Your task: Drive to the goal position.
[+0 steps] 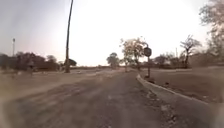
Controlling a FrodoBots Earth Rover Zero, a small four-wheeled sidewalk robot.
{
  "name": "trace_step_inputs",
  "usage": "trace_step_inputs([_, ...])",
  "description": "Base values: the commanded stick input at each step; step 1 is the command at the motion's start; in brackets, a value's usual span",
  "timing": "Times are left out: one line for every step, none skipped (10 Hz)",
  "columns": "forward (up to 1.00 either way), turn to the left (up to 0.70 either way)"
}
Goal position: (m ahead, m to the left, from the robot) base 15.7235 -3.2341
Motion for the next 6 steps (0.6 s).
trace_step_inputs([0.70, 0.00])
trace_step_inputs([0.70, 0.00])
trace_step_inputs([0.70, 0.00])
trace_step_inputs([0.70, 0.00])
trace_step_inputs([0.70, 0.00])
trace_step_inputs([0.70, 0.00])
